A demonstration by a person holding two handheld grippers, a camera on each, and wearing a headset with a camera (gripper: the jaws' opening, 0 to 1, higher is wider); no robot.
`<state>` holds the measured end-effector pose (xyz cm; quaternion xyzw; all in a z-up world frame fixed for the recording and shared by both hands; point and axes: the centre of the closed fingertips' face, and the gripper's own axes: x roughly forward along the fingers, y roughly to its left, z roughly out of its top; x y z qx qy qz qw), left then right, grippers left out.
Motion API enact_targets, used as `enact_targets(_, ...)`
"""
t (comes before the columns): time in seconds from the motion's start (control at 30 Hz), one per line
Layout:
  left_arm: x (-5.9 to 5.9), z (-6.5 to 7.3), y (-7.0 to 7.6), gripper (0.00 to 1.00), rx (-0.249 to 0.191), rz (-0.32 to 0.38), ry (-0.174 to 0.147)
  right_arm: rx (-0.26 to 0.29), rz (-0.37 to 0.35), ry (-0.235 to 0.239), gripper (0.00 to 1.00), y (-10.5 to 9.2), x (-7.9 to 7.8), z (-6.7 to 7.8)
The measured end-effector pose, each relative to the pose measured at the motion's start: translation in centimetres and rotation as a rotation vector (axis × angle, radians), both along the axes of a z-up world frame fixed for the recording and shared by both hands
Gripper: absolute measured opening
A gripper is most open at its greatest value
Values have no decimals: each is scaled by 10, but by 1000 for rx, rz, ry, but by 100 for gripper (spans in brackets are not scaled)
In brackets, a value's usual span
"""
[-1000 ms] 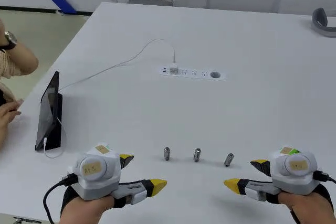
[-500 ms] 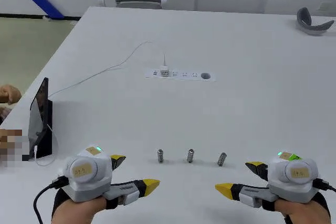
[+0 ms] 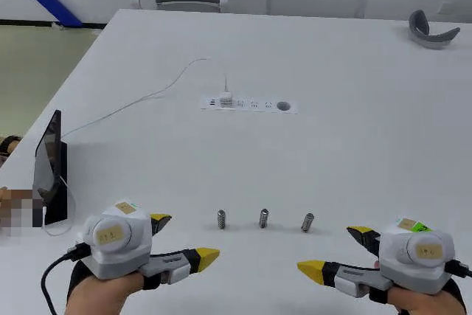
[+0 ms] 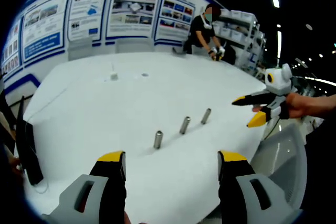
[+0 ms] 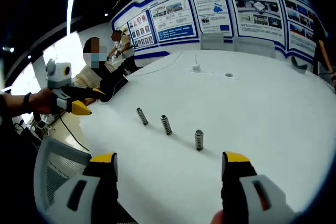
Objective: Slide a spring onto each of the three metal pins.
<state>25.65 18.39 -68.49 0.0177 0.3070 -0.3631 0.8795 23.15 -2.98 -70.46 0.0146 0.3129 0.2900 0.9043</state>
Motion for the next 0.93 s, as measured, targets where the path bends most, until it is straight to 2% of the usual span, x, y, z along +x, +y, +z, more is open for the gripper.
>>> enact_targets(0.13, 0, -2, 0, 74, 2, -2, 3, -34, 23, 5, 85, 1, -4, -4)
enact_targets(0.27, 0, -3, 0, 74, -1, -4, 6, -15, 18, 9, 85, 2, -5, -3)
enact_targets(0.93, 1, -5, 1, 74, -2, -4, 14, -12, 22, 20, 86, 3, -3, -5)
